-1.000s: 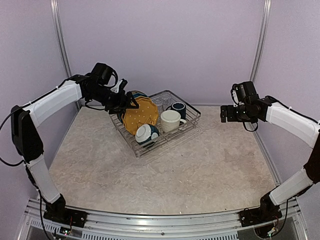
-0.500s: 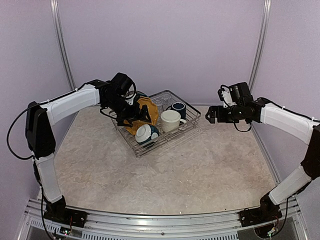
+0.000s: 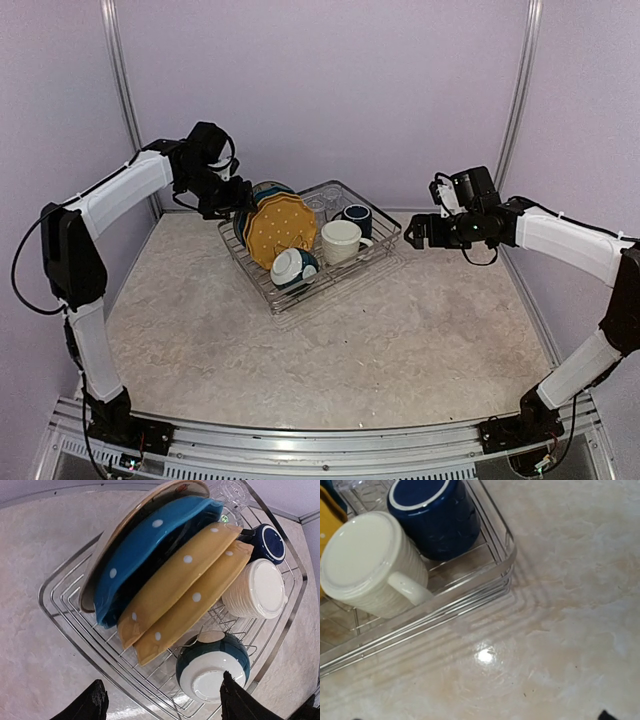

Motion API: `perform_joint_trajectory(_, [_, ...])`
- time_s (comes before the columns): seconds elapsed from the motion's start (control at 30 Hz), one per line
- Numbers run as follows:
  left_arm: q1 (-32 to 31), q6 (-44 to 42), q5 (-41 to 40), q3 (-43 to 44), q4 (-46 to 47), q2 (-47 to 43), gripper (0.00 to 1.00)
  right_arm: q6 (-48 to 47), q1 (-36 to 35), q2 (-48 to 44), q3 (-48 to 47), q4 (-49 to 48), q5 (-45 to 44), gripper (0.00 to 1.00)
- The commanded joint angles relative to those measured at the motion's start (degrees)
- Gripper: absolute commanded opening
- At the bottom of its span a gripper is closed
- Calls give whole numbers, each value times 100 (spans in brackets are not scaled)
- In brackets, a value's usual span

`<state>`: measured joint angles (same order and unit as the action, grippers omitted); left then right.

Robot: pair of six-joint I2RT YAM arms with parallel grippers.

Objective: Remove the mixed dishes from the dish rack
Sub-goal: Grab the plate from the dish rack.

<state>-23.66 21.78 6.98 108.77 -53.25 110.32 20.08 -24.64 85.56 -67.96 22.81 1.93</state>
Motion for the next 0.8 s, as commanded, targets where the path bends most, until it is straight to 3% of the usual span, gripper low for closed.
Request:
perform_joint_trajectory(0.0, [5,-692,56,654,-228,354,70,134,-51,-106,135,-72,-84,100])
perform_joint_trajectory(0.1, [21,-992,45,967,-334,603,58,159,-51,-177,205,-103,-104,100])
perform_joint_trajectory(0.3, [18,-1218,320,964,90,660,49,138,-58,-260,258,-87,-149,100])
perform_joint_trajectory(0.77, [-307,-1907,-667,1541,-156,1368,40,56,-58,-347,299,-21,-330,100])
